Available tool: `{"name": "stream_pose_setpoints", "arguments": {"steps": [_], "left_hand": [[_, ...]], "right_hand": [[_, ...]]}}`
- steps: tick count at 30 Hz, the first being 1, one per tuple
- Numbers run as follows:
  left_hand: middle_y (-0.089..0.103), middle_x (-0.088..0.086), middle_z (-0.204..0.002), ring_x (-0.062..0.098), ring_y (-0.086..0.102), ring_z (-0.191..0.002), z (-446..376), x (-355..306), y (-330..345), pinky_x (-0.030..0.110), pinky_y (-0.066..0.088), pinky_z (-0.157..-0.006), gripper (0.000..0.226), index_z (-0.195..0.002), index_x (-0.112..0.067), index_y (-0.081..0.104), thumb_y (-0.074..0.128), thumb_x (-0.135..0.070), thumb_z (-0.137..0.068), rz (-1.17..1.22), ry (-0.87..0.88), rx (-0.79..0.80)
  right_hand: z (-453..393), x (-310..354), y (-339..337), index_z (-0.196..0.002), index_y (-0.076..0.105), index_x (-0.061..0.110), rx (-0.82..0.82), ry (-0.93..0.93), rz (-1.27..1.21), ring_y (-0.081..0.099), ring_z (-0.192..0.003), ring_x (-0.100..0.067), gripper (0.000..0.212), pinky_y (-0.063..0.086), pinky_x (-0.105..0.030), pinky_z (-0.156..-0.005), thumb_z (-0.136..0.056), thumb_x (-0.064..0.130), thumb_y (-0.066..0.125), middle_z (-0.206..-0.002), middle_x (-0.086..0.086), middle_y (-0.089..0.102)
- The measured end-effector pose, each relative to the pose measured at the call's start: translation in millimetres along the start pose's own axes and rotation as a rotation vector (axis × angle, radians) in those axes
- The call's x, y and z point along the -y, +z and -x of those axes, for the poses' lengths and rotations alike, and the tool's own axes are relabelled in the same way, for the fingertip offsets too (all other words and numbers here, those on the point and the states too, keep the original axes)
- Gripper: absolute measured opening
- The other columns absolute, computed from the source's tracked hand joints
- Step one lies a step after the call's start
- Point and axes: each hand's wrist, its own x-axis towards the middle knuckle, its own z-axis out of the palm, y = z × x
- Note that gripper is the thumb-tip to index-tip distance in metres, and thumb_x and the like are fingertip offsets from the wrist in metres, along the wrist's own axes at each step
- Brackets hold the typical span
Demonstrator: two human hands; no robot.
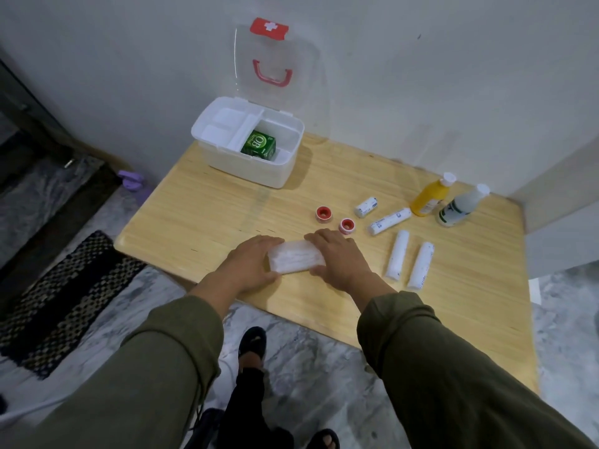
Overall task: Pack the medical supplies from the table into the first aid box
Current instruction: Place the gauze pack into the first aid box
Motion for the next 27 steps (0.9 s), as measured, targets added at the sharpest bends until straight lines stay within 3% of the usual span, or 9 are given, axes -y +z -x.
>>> {"name": "stream_pose_setpoints", "arguments": {"steps": [4,7,11,18,23,27], "left_hand": [[0.038,0.000,-0.148,0.021,0.038,-0.133,-1,1,-10,0.036,0.034,-0.110,0.073,-0.143,-0.027,0.032,0.069,-0.023,-0.080,0.051,-0.004,-0.042],[0.035,0.001,-0.149,0.022,0.036,-0.135,-3,-1,-25,0.035,0.030,-0.111,0.072,-0.144,-0.026,0.031,0.068,-0.020,-0.082,0.079,0.010,-0.077],[0.032,-0.001,-0.151,0.021,0.033,-0.137,-9,-1,-55,0.036,0.029,-0.113,0.069,-0.144,-0.028,0.030,0.065,-0.016,-0.085,0.109,0.074,-0.137],[0.031,0.000,-0.153,0.022,0.031,-0.139,-35,2,-114,0.038,0.028,-0.113,0.069,-0.146,-0.029,0.025,0.062,-0.020,-0.088,0.130,0.096,-0.285],[0.009,-0.003,-0.159,0.014,0.001,-0.147,-58,21,-142,0.043,0.018,-0.116,0.086,-0.149,-0.026,0.006,0.064,-0.035,-0.086,0.000,-0.039,-0.301],[-0.009,-0.005,-0.159,0.016,-0.011,-0.146,-79,37,-158,0.049,0.012,-0.117,0.095,-0.149,-0.022,-0.005,0.061,-0.044,-0.085,-0.104,-0.104,-0.262]], "right_hand": [[-7,6,-10,-0.133,0.041,0.016,-0.024,0.010,-0.149,0.047,-0.115,-0.028,0.066,0.041,-0.039,-0.094,-0.075,0.020,0.072,-0.133,-0.006,0.043],[-13,11,-24,-0.137,0.037,0.014,-0.014,0.032,-0.274,0.047,-0.118,-0.028,0.070,0.040,-0.037,-0.098,-0.077,0.016,0.072,-0.138,-0.007,0.037],[-25,16,-49,-0.138,0.036,0.009,-0.085,0.038,-0.296,0.046,-0.119,-0.027,0.074,0.037,-0.035,-0.102,-0.076,0.020,0.074,-0.135,-0.011,0.040],[-66,29,-100,-0.135,0.042,0.007,-0.193,0.049,-0.291,0.051,-0.108,-0.028,0.072,0.040,-0.033,-0.096,-0.074,0.022,0.076,-0.127,-0.013,0.044],[-98,29,-121,-0.135,0.043,0.008,-0.222,0.103,-0.287,0.053,-0.106,-0.027,0.069,0.045,-0.036,-0.096,-0.076,0.026,0.074,-0.127,-0.012,0.046],[-123,23,-129,-0.137,0.041,0.010,-0.192,0.136,-0.241,0.054,-0.107,-0.028,0.069,0.044,-0.035,-0.097,-0.078,0.028,0.072,-0.129,-0.012,0.045]]}}
